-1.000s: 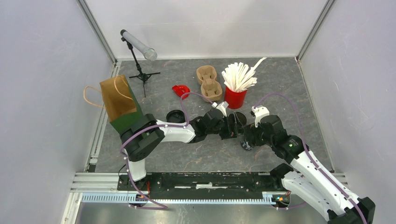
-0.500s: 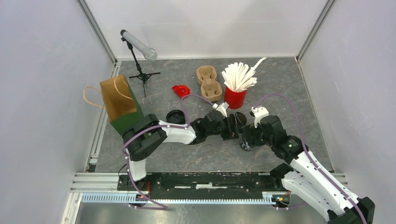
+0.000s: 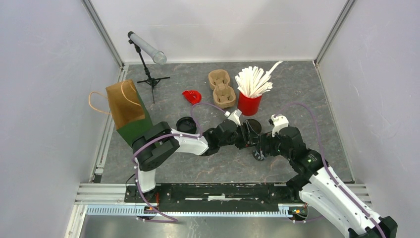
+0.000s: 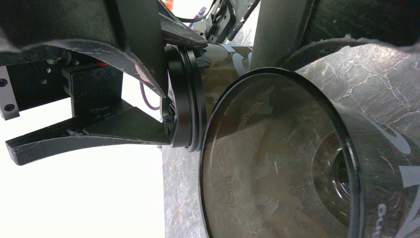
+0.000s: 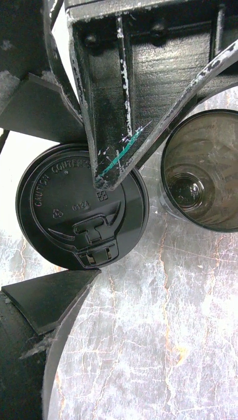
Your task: Pack the takeout coffee
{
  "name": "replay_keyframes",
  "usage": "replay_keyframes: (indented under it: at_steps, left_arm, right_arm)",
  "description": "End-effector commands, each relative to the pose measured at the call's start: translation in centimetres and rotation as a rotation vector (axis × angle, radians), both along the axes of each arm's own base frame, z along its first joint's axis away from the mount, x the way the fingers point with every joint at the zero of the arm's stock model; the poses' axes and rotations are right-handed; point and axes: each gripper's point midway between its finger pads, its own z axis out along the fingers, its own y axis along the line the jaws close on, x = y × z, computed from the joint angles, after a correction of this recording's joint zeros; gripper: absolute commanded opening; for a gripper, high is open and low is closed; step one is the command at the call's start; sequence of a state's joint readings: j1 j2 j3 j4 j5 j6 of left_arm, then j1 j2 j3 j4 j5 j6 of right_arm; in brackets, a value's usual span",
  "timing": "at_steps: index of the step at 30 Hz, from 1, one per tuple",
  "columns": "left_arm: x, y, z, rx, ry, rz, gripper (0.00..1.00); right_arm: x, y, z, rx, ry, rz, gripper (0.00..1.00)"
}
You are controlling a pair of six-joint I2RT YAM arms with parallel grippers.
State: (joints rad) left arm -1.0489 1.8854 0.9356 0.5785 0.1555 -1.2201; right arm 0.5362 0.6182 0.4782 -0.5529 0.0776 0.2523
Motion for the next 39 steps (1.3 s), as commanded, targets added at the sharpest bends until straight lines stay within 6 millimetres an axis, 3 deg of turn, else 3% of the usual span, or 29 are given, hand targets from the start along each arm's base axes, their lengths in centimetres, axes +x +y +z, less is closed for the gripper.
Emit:
replay_keyframes:
  at_steps: [1,8,13,21,27,33,39]
  left_arm:
    - [-2.3,0.2,-0.6,0.026,-0.010,-0.044,0.63]
    - [-2.1,1.1,-0.6,0.048,-0.046,-0.030,0.53]
    - [-2.2,1.4,-0.1,0.053,-0.069,-0.035,0.51]
    - [-1.7,2.3,2.7,0.060,-0.118,-0.037,0.48]
    - [0.1,7.1,7.1,0.145,-0.172,0.046,0.72]
    - [-0.6,12.8,10.6,0.285,-0.235,0.097,0.93]
    - [-0.8,17.8,13.0,0.408,-0.297,0.091,1.00]
  right_arm:
    - [-0.2,1.5,-0.3,0.104,0.021,-0.005,0.96]
    - [-0.2,1.6,0.5,0.140,-0.004,-0.018,0.98]
    - [-0.2,1.4,0.9,0.147,-0.017,-0.030,0.98]
    - [0.6,1.8,3.1,0.102,-0.085,0.054,0.94]
    - [1.6,3.9,6.0,0.107,-0.252,0.237,0.95]
    - [2.0,6.1,11.1,0.174,-0.472,0.379,0.96]
    - [0.1,10.4,14.4,0.364,-0.674,0.630,0.95]
